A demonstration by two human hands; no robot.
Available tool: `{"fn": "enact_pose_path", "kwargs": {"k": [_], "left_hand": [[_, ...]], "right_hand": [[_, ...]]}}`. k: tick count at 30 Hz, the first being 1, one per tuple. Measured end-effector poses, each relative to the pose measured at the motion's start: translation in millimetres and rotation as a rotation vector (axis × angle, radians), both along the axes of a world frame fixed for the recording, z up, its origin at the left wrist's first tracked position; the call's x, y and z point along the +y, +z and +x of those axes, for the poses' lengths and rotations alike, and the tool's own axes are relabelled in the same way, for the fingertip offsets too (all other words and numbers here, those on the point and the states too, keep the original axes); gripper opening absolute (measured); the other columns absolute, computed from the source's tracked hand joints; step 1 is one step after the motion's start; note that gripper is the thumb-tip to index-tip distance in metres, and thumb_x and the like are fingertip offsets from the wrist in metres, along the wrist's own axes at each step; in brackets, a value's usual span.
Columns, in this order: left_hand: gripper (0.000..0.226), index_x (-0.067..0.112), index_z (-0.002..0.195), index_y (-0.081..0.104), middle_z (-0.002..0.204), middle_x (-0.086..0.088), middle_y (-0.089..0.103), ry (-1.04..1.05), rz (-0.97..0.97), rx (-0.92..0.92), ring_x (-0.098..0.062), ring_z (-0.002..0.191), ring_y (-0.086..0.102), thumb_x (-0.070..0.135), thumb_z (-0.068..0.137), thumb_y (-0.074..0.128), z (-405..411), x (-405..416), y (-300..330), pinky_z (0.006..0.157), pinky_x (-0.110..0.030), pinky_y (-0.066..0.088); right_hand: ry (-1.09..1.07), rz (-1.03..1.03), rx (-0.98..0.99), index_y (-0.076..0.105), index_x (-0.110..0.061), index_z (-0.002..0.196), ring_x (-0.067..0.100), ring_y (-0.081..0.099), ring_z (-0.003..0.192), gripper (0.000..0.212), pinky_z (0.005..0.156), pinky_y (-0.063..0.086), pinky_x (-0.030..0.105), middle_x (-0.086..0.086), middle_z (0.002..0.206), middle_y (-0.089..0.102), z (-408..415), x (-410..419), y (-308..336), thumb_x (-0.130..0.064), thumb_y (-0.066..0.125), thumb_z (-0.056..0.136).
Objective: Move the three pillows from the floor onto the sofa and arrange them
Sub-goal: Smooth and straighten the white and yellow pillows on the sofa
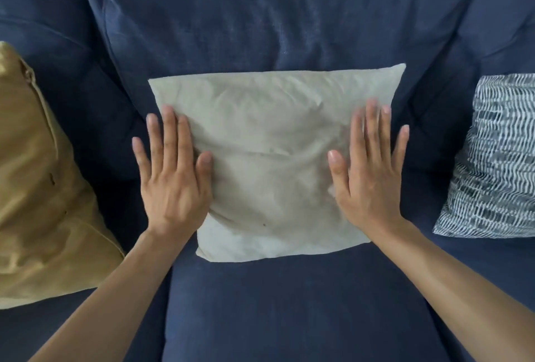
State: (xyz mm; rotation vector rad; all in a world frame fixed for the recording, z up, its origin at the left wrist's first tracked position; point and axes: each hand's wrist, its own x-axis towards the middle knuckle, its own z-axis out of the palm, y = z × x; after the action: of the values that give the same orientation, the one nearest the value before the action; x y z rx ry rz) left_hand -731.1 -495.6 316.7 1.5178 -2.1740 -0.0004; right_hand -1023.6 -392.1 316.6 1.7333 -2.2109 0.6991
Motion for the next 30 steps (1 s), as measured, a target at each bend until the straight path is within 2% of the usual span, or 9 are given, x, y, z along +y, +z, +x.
{"fn": "enact_pose_path", "kwargs": {"k": [4,7,10,13,18,21,26,28,30], "left_hand": [[0.063,0.000,0.167,0.027,0.176,-0.021,0.020,-0.274,-0.157,0.118,-0.043,0.165,0.013,0.036,0.116,0.020,-61,-3,43,0.133,-0.064,0.007],[0.061,0.005,0.167,0.032,0.177,-0.013,0.026,-0.412,-0.174,0.031,-0.037,0.166,0.017,0.036,0.117,0.018,-99,-17,46,0.133,-0.061,0.012],[0.064,0.009,0.167,0.036,0.176,-0.006,0.031,-0.402,-0.146,-0.126,-0.032,0.166,0.019,0.044,0.117,0.017,-91,-38,28,0.134,-0.059,0.011],[0.066,0.010,0.169,0.029,0.179,-0.005,0.020,-0.326,-0.121,-0.190,-0.031,0.167,0.011,0.048,0.116,0.016,-60,-51,21,0.135,-0.057,0.006],[0.070,0.014,0.173,0.009,0.182,-0.002,-0.001,-0.127,-0.016,-0.158,-0.025,0.168,-0.007,0.054,0.115,0.010,-2,-54,23,0.135,-0.058,0.000],[0.069,0.009,0.172,0.013,0.181,-0.010,0.005,-0.051,-0.041,-0.062,-0.031,0.168,-0.002,0.050,0.116,0.013,8,-40,30,0.134,-0.060,0.002],[0.066,0.002,0.168,0.026,0.177,-0.017,0.013,-0.223,-0.125,0.102,-0.042,0.165,0.012,0.042,0.116,0.018,-48,31,21,0.132,-0.066,0.009],[0.065,0.002,0.166,0.029,0.175,-0.013,0.011,-0.273,-0.122,0.143,-0.040,0.165,0.013,0.041,0.116,0.018,-78,55,4,0.131,-0.068,0.012],[0.063,0.004,0.166,0.031,0.175,-0.012,0.015,-0.245,-0.132,0.153,-0.038,0.165,0.015,0.040,0.116,0.020,-92,58,-16,0.130,-0.069,0.015]], "right_hand": [[0.248,-0.071,0.104,0.026,-0.002,0.171,0.041,0.012,0.169,0.062,0.133,0.006,0.071,0.019,0.181,0.018,34,-44,30,-0.026,0.042,0.117],[0.312,-0.010,0.159,0.023,-0.007,0.173,0.036,0.013,0.170,0.063,0.133,0.007,0.071,0.013,0.182,0.019,41,-74,28,-0.031,0.035,0.116],[0.318,0.009,0.268,0.029,-0.009,0.172,0.033,0.018,0.169,0.061,0.134,0.011,0.068,0.010,0.181,0.024,16,-82,18,-0.038,0.032,0.119],[0.243,0.020,0.269,0.028,-0.009,0.172,0.032,0.018,0.170,0.064,0.135,0.009,0.066,0.008,0.182,0.023,-11,-76,16,-0.044,0.030,0.119],[0.000,0.064,0.111,0.019,-0.010,0.174,0.030,0.008,0.171,0.069,0.134,0.002,0.068,0.008,0.184,0.015,-42,-59,22,-0.051,0.020,0.119],[-0.116,0.001,-0.004,0.016,-0.007,0.174,0.035,0.004,0.171,0.072,0.134,0.002,0.070,0.015,0.183,0.012,-36,-43,31,-0.053,0.016,0.118],[0.093,-0.077,0.013,0.027,-0.003,0.171,0.042,0.012,0.169,0.063,0.133,0.005,0.072,0.022,0.180,0.018,41,-5,14,-0.038,0.032,0.119],[0.165,-0.060,0.011,0.029,-0.003,0.170,0.042,0.014,0.168,0.061,0.132,0.008,0.074,0.022,0.179,0.020,69,3,-9,-0.037,0.030,0.119],[0.145,-0.053,0.015,0.029,-0.004,0.170,0.041,0.017,0.168,0.060,0.130,0.012,0.076,0.021,0.179,0.022,75,3,-30,-0.037,0.029,0.119]]}}
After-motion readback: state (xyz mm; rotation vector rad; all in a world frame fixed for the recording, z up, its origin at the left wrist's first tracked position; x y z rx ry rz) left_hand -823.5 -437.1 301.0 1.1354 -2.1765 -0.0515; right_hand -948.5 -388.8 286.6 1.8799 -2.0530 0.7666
